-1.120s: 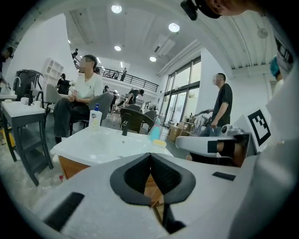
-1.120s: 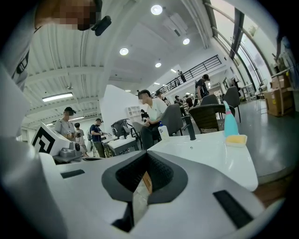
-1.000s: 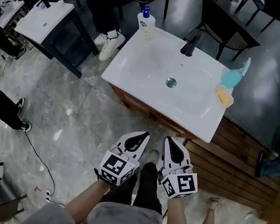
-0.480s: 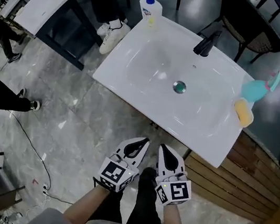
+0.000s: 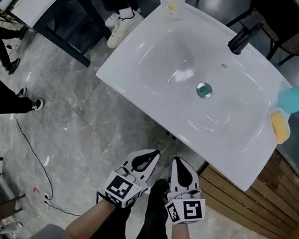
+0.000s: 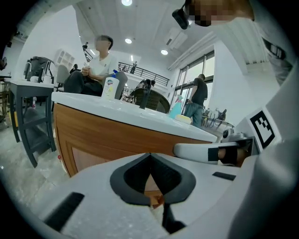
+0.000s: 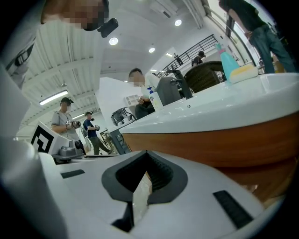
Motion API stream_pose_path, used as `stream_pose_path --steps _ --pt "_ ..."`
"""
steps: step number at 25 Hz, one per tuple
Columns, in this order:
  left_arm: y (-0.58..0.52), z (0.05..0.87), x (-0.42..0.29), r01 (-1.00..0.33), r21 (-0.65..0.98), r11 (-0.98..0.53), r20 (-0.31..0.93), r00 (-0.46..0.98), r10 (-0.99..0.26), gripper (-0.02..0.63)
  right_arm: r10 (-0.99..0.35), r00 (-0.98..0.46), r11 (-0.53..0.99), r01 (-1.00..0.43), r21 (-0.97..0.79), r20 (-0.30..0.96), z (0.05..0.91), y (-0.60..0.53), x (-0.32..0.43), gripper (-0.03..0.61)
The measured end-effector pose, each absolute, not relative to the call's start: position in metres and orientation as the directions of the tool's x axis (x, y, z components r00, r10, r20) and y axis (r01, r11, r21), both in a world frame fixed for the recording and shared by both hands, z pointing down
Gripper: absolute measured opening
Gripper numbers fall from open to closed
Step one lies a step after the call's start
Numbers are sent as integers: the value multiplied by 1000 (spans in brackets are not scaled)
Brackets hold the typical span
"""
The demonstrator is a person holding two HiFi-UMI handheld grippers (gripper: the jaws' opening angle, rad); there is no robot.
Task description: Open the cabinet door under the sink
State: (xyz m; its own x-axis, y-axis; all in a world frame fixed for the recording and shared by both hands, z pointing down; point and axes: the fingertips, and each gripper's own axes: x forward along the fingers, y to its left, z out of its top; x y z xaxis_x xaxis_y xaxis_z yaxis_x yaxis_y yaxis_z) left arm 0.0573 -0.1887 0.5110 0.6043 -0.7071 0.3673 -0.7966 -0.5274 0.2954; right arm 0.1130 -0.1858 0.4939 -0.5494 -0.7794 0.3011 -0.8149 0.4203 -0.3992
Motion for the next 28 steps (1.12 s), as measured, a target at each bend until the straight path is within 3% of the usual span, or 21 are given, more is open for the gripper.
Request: stream_pose_path --steps 28 --pt "-203 639 44 -800 351 -487 370 596 -713 17 -781 -533 358 -810 -465 327 582 -193 90 9"
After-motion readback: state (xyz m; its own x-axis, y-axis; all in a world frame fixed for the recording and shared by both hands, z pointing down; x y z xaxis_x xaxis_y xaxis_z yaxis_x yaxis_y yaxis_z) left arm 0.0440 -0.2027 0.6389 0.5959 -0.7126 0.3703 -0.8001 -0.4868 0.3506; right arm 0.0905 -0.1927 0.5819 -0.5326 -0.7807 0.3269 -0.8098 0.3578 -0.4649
